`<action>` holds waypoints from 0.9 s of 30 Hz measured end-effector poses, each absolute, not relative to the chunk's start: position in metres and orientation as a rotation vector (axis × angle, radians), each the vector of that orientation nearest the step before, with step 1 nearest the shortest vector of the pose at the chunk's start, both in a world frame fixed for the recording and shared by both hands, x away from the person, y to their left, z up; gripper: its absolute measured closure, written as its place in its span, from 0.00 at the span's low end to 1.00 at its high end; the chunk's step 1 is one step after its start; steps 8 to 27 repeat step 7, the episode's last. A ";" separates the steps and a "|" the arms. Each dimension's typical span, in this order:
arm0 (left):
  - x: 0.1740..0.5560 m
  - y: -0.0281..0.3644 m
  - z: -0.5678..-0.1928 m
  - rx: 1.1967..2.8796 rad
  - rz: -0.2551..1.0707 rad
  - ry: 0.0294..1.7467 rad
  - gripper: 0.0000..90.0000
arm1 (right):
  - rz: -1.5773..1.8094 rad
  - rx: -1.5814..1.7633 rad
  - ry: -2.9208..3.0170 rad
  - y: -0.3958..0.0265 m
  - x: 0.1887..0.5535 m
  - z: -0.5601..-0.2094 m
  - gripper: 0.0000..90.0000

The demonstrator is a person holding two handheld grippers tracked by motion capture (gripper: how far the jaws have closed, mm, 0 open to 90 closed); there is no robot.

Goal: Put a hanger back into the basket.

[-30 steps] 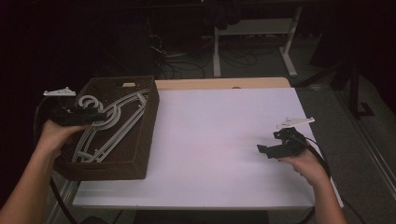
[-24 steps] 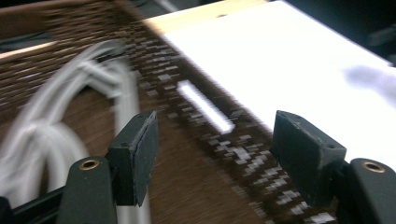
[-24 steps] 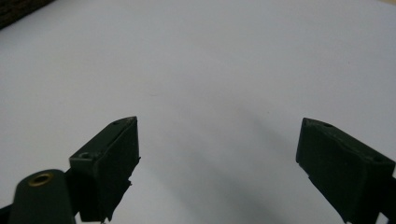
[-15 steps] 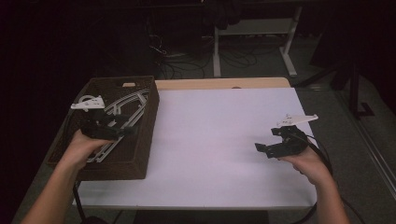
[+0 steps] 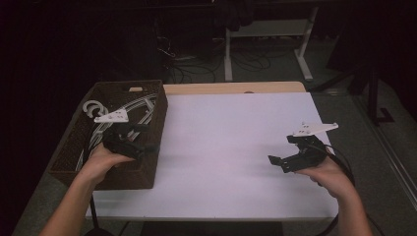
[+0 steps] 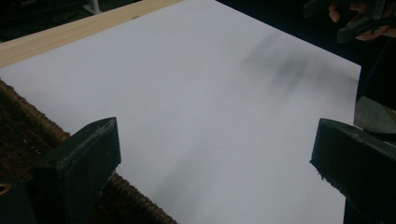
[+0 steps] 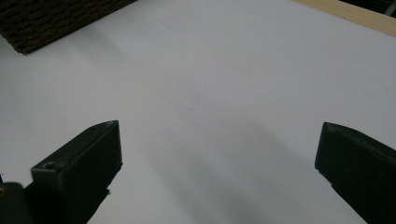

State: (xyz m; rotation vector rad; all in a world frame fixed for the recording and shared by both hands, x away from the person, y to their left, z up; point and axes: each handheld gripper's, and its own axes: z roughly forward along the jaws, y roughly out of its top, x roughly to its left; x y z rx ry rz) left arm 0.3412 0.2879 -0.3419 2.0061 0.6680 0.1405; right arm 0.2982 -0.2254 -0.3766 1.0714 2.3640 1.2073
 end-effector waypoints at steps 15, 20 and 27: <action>0.340 0.287 -0.341 2.002 0.144 0.666 0.00 | 1.218 1.070 2.358 -0.226 0.298 -0.376 0.01; 0.340 0.287 -0.341 2.002 0.144 0.666 0.00 | 1.218 1.070 2.358 -0.226 0.298 -0.376 0.01; 0.340 0.287 -0.341 2.002 0.144 0.666 0.00 | 1.218 1.070 2.358 -0.226 0.298 -0.376 0.01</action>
